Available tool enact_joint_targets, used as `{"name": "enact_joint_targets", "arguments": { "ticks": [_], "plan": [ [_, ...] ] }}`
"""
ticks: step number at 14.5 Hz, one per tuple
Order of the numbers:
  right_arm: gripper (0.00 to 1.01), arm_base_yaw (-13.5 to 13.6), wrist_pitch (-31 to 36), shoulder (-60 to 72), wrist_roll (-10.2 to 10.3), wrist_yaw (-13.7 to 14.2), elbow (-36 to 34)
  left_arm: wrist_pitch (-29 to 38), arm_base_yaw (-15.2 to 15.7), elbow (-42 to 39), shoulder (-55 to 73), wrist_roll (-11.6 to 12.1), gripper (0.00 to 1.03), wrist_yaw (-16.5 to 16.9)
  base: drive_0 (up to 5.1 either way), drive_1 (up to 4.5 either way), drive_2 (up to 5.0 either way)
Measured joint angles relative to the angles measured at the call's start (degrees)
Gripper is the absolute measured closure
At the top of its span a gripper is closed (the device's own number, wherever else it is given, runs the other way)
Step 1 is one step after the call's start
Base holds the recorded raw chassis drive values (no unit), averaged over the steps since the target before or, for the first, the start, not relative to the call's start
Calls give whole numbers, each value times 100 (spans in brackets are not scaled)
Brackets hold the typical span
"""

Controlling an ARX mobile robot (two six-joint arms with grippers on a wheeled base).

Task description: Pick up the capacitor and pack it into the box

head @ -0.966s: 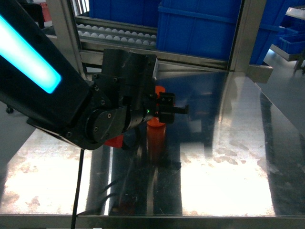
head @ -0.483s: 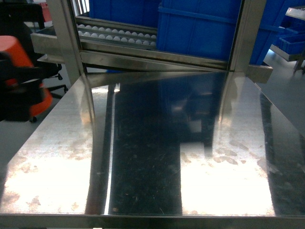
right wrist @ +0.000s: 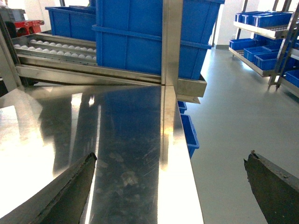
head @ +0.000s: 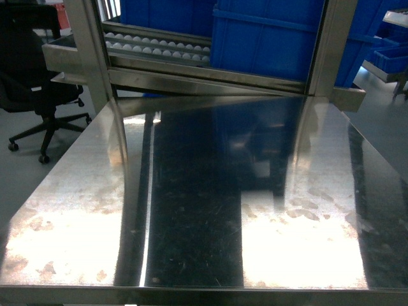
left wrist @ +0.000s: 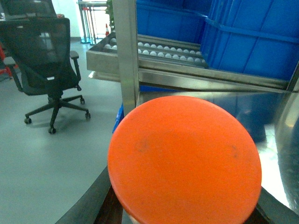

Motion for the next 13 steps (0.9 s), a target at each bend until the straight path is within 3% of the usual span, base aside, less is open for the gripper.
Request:
{"name": "enact_joint_targets", "arguments": {
  "ticks": [3,9,10,11,13],
  "plan": [
    [3,0,-2,0,0,2,0,-387,365,-363,-732,0,58,435,0,0,0],
    [3,0,0,0,0,2,0,-649,581,-494,-1169,-2,58,632,0,0,0],
    [3,0,2,0,0,2,0,-813,997,-557,-1399,0,58,1093,0,0,0],
    [3,0,-2,0,0,7,0,-949,1130,-595,-1585,-9,58,1091,0,0,0],
    [3,0,2,0,0,4,0,-841,1086,-780,-1812,-9,58,1167,0,0,0]
  ]
}}
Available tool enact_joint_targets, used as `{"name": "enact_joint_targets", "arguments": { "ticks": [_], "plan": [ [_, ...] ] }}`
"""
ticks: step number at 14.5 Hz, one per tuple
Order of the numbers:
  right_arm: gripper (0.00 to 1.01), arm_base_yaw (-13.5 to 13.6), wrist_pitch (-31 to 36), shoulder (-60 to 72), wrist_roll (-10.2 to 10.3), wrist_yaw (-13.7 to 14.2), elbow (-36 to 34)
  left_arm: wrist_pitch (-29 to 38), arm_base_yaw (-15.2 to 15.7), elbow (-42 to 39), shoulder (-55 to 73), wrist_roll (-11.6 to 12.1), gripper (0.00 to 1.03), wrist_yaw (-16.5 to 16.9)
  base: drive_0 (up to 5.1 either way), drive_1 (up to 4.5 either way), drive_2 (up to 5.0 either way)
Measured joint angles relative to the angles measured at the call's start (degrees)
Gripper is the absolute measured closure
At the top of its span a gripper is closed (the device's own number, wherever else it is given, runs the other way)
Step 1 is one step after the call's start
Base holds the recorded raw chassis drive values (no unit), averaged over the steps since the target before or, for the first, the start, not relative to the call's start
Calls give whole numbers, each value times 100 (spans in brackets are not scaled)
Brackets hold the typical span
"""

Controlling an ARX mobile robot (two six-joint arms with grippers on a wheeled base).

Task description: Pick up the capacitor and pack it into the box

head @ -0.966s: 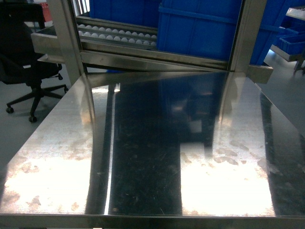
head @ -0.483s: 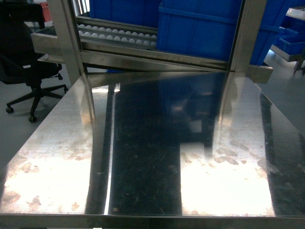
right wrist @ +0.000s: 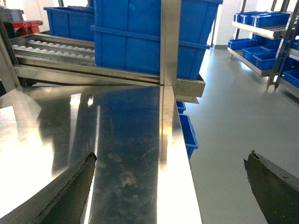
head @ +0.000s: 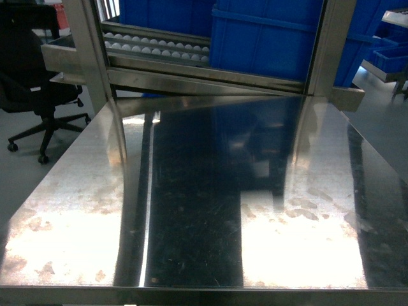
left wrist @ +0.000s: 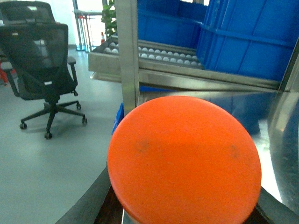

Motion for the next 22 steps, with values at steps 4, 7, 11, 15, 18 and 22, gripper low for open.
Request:
{"name": "enact_joint_targets", "arguments": {
  "ticks": [4,7,11,15,18,22],
  "plan": [
    [3,0,-2,0,0,-2,0,-710,0,0,-697,-2,58,4,0,0,0],
    [3,0,-2,0,0,-2,0,-1141,0,0,-1115,-2,58,4,0,0,0],
    [3,0,-2,0,0,-2,0,-1558,0,0,-1528,-2,58,4,0,0,0],
    [3,0,2,0,0,-4,0,-2603,0,2,-2500,-7,58,-4,0,0,0],
    [3,0,-2,0,0,-2,0,-2625,0,4,-2503,-9,58,0,0,0,0],
    [3,0,-2,0,0,-2,0,-2625,0,4,-2503,-9,59,4,0,0,0]
  ]
}}
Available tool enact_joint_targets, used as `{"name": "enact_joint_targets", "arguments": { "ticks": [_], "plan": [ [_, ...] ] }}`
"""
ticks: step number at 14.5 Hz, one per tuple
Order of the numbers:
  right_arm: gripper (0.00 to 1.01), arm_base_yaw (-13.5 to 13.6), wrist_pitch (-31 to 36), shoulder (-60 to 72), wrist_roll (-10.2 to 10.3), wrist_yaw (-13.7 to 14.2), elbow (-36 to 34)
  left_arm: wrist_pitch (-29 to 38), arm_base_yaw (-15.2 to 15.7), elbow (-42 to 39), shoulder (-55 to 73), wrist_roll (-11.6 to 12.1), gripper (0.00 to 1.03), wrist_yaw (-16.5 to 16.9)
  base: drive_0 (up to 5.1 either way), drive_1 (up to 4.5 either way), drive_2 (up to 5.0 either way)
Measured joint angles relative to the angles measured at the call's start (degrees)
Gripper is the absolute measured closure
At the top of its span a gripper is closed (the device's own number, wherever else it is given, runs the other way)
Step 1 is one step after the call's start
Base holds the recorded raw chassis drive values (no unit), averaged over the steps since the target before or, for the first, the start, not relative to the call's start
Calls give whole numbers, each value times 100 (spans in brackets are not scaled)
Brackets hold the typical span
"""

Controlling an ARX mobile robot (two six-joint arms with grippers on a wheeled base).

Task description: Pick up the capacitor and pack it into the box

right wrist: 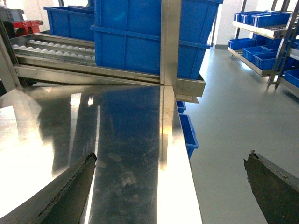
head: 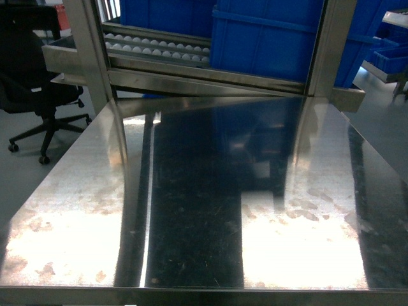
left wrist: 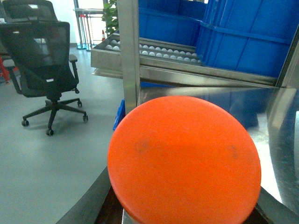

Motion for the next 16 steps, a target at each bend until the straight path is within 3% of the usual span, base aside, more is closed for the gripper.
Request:
{"name": "enact_joint_targets", "arguments": {
  "ticks": [16],
  "plan": [
    [3,0,-2,0,2,2,0,-2,0,0,2,0,59,4,0,0,0]
  ]
}}
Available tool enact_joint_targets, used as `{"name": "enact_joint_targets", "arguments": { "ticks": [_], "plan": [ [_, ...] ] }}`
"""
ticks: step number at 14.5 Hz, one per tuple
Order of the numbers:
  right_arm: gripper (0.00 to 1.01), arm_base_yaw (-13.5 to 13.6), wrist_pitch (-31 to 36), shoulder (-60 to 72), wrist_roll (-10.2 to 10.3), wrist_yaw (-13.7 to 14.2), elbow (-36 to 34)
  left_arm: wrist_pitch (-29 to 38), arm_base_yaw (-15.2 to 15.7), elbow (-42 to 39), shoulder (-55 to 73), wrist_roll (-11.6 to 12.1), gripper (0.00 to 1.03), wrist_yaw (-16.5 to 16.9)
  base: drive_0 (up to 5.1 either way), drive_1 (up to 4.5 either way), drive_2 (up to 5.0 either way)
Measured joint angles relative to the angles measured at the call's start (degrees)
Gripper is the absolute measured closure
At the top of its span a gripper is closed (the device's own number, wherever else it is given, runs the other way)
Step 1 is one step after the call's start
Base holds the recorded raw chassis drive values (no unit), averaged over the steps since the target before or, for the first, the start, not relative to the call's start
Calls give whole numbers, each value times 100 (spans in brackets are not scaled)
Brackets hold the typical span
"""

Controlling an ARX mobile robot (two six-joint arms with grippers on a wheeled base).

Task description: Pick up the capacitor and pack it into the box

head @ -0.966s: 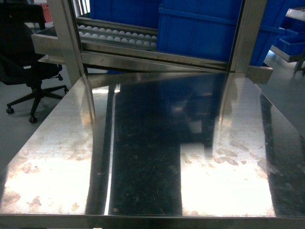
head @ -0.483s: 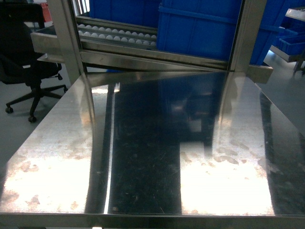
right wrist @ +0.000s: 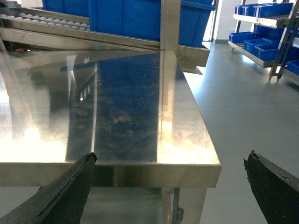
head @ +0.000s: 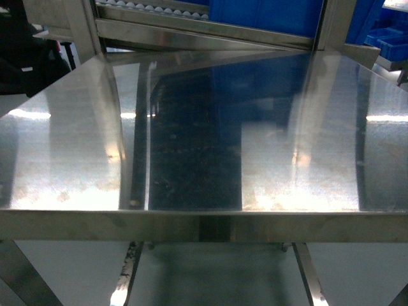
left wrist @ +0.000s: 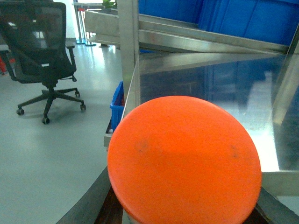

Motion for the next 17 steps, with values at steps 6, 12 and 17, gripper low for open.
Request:
{"name": "enact_joint_targets", "arguments": {
  "ticks": [6,12,17],
  "plan": [
    [3,0,7,0,-4,-4,0,0,0,0,0,-2,59,-7,0,0,0],
    [3,0,9,0,-4,0,0,2,0,0,0,0,59,-2,0,0,0],
    [3,0,-2,0,-4,-2,0,-7,0,0,0,-2,59,-15,0,0,0]
  ]
}}
